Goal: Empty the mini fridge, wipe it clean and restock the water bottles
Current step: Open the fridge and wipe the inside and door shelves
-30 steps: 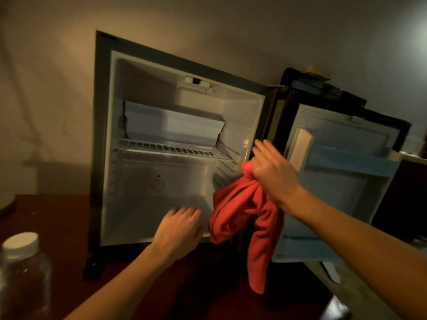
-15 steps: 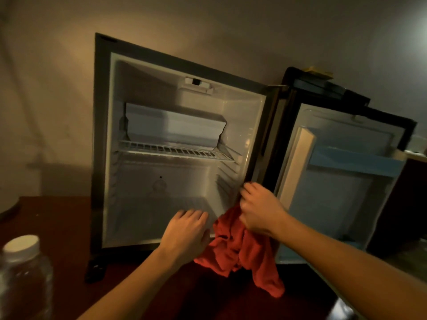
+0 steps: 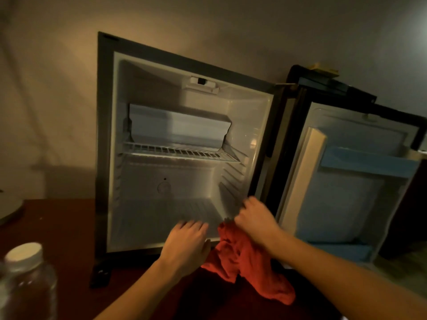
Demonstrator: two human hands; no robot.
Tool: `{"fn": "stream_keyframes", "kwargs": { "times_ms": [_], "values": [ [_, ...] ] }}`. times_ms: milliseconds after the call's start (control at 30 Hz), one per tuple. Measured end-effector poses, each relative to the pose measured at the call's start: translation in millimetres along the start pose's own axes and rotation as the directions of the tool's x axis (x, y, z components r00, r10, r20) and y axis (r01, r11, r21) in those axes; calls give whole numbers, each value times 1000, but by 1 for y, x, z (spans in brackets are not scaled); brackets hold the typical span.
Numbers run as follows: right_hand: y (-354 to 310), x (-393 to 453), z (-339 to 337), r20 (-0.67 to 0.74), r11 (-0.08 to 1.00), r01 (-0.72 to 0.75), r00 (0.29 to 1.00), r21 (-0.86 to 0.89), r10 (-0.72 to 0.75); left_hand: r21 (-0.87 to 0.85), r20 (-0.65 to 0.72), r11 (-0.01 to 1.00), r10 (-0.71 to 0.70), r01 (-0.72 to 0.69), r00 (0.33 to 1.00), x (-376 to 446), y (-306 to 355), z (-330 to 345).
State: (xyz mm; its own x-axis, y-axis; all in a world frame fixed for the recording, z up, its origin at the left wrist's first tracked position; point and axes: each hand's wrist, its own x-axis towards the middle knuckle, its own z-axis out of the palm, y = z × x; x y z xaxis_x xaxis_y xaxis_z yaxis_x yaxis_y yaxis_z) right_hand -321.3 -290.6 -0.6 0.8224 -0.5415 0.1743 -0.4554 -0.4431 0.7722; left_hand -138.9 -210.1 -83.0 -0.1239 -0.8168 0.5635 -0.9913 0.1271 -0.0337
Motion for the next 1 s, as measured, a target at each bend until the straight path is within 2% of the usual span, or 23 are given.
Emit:
{"fn": "stream_keyframes", "kwargs": {
  "times_ms": [33, 133, 300, 500, 700, 900, 933, 1000],
  "values": [
    [14, 5, -13, -30, 999, -40, 999, 16, 40, 5, -1, 1000, -2, 2, 1000, 2, -2, -2],
    [62, 25, -49, -238, 977, -184, 959, -109, 154, 18, -34, 1000, -14, 14, 999, 12, -11, -13],
    [126, 42, -98, -366, 885, -408, 877, -223, 312, 30, -88, 998, -45, 47, 995, 33, -21, -40],
    [171, 53, -124, -454, 829, -534, 787, -164, 418, 7, -121, 999, -36, 37, 992, 62, -31, -74],
    [150, 58, -101, -377, 837, -532, 808, -133, 453, -50, -162, 997, -72, 65, 984, 67, -32, -73],
    [93, 42, -51, -398, 905, -422, 841, -61, 365, -4, -71, 997, -83, 83, 994, 47, -17, -44],
    [76, 36, -37, -382, 922, -387, 858, -37, 344, 0, -63, 997, -83, 84, 995, 43, -14, -40],
    [39, 22, -10, -253, 951, -308, 917, 39, 307, 12, -55, 997, -71, 72, 996, 35, -8, -31]
  ]
}}
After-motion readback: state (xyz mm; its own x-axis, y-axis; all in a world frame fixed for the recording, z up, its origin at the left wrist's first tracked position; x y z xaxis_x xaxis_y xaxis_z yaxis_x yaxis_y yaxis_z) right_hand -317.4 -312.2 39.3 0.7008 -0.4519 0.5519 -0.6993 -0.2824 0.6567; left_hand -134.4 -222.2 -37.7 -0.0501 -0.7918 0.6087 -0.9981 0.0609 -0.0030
